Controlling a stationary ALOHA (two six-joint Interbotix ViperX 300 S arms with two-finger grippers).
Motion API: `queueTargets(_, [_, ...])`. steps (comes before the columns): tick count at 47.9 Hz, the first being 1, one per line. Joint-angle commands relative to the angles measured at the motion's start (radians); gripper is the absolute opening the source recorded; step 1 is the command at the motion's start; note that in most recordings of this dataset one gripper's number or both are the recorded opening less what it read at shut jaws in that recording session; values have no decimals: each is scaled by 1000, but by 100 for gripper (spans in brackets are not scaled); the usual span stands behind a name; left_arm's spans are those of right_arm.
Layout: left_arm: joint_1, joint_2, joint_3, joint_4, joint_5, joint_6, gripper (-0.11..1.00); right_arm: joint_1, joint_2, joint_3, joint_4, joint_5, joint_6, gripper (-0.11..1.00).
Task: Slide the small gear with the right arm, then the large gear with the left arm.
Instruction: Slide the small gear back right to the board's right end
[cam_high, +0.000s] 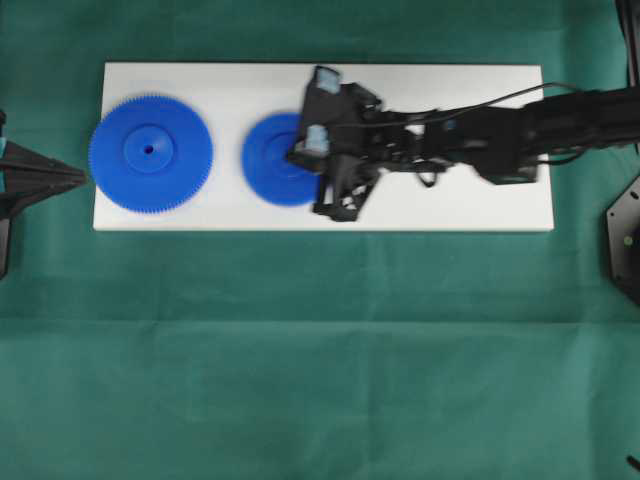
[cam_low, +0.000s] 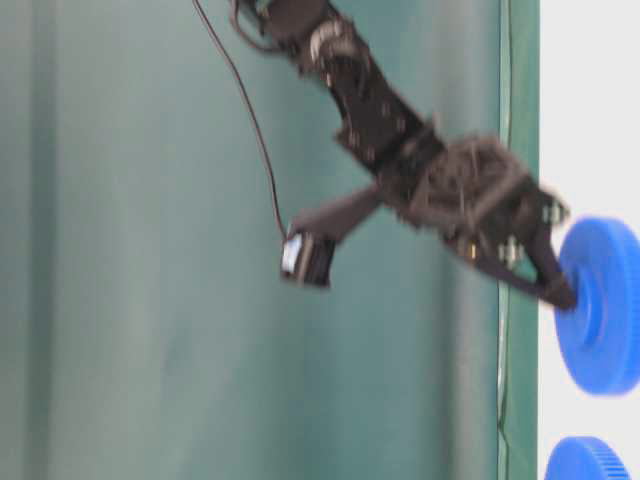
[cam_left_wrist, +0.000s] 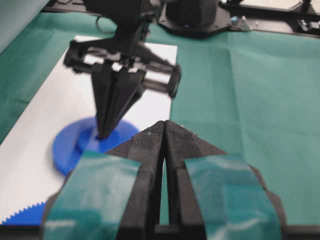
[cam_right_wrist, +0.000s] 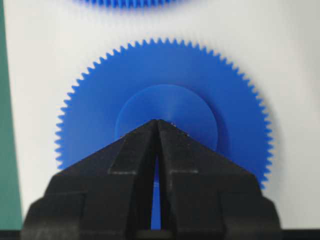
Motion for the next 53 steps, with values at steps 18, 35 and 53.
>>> queueTargets(18, [-2,12,-8,-2,-11,2,-1,-107,-268,495,3,-66,167,53])
queueTargets(35, [-2,14,-9,0,-15,0,-1,-201,-460,695,3,-63,210,53])
queueTargets(53, [-2,15,-3,-2,-14,2,-1,-249,-586,788,6,-43,215,53])
